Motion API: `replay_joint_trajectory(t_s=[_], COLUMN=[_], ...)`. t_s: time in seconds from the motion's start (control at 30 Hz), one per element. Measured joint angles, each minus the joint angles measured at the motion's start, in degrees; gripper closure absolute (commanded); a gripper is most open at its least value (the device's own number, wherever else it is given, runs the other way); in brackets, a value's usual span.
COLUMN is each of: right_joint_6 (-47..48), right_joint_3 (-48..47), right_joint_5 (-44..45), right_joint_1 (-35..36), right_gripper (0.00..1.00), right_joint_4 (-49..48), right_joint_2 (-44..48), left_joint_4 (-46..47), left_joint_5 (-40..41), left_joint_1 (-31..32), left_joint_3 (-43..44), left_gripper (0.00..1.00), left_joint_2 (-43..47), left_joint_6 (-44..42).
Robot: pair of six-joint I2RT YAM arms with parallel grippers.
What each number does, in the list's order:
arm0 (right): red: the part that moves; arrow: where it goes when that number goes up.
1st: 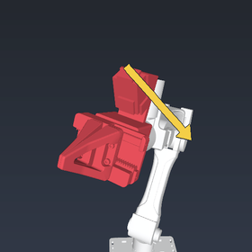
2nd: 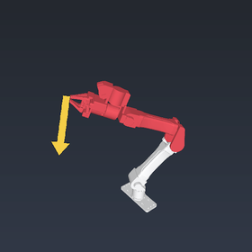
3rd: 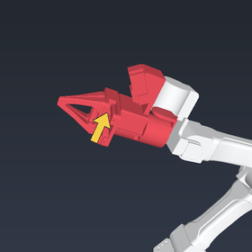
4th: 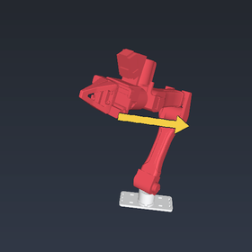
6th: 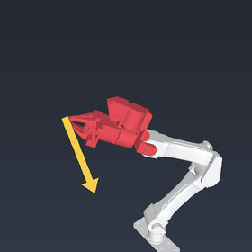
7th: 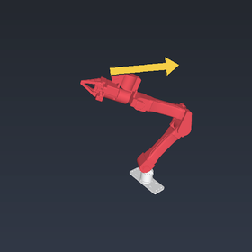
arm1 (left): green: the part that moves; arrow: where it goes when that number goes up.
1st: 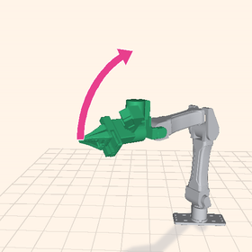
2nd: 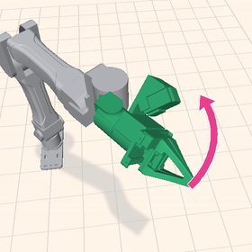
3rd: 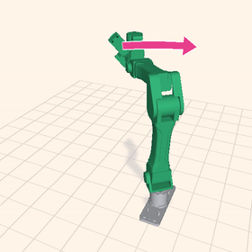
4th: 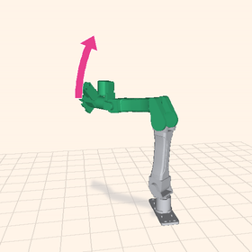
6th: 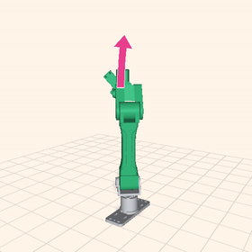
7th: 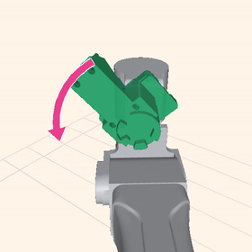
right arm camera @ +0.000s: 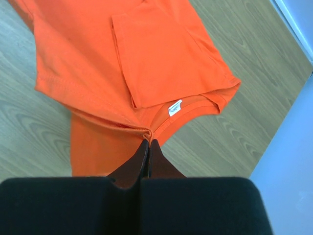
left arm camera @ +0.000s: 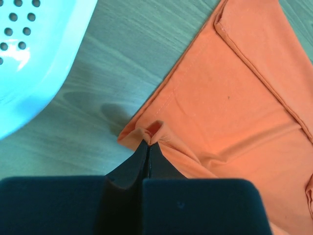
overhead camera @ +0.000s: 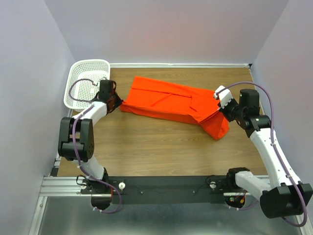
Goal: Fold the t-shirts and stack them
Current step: Fold the tshirt
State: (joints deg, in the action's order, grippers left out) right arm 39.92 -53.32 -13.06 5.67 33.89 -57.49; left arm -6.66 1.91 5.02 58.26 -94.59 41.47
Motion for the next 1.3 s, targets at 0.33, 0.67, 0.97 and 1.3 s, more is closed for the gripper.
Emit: replay_joint_trajectory(t_s=[0.33, 0.67, 0.97, 1.3], right_joint_6=[-0.52, -0.72, -0.96, -1.38], right_joint_3=[0.00, 0.00, 0.00, -0.02], right_joint_5=[-2.99, -4.20, -4.17, -4.20], right_joint_1=[-2.43, -3.08, -4.26, -5.01], right_gripper=[0.99, 0.99, 0.99, 0.99], right_joint_4=[-2.97, -4.11, -5.09, -6.80], right_joint_2=[-4.70, -5.99, -7.91, -10.78], left_joint_4=[-0.66, -1.53, -2.93, -4.09], left_joint_5=[-1.09, -1.11, -1.09, -1.16], left_joint_1=[0.66, 1.77, 1.86, 1.86], left_joint_3=[5.97, 9.38, 12.04, 16.41], left_gripper=[1.00, 1.00, 1.00, 0.85], left_joint_2=[-6.75, -9.77, -12.87, -16.09], left_joint_6=[-0.46, -1.22, -1.40, -3.10])
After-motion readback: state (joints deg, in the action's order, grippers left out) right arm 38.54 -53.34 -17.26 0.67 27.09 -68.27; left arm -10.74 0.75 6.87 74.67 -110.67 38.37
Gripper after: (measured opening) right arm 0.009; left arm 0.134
